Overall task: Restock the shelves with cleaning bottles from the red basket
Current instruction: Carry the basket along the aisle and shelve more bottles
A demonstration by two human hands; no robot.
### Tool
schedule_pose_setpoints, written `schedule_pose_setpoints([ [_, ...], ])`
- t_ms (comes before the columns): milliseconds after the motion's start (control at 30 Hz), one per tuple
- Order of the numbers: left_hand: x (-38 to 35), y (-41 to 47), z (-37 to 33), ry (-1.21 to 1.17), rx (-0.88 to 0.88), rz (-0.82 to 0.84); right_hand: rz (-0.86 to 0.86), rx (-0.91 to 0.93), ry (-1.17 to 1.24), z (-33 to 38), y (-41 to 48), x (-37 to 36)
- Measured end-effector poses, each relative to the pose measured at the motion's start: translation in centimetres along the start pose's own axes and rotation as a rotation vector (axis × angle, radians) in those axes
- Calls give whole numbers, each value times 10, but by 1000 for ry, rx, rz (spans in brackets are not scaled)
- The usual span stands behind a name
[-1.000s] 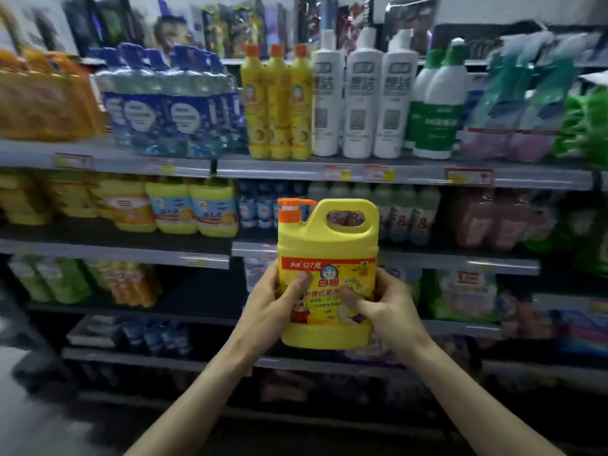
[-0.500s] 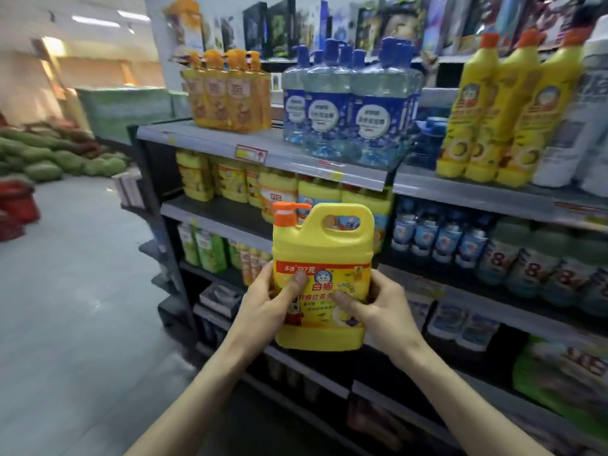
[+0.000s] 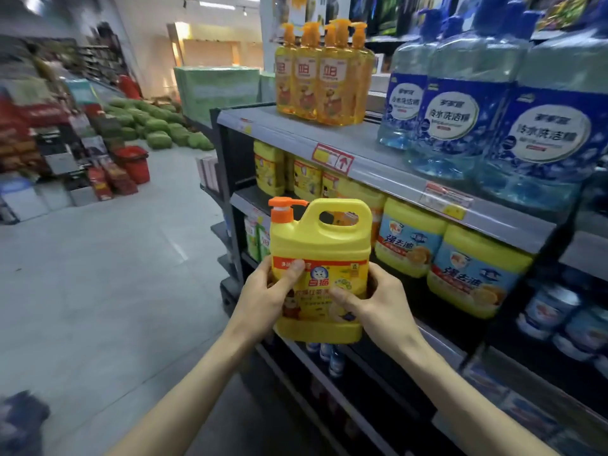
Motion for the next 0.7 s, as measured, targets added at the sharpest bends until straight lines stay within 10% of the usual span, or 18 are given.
schedule_pose_setpoints([
  [367,65,96,26,56,15,-84,43,-1,-15,-37,108,-61],
  [700,136,248,51,-1,-51,161,-161,-59,-107,-77,221,-122],
])
Point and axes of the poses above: each hand's wrist, its own y-axis towards the middle knuckle, its own x-axis out of the back of the hand, z = x × y, the point moved 8 cm from there along y, towards the middle knuckle, and after that the axes turned 1 degree about y, right-handed, at the moved point
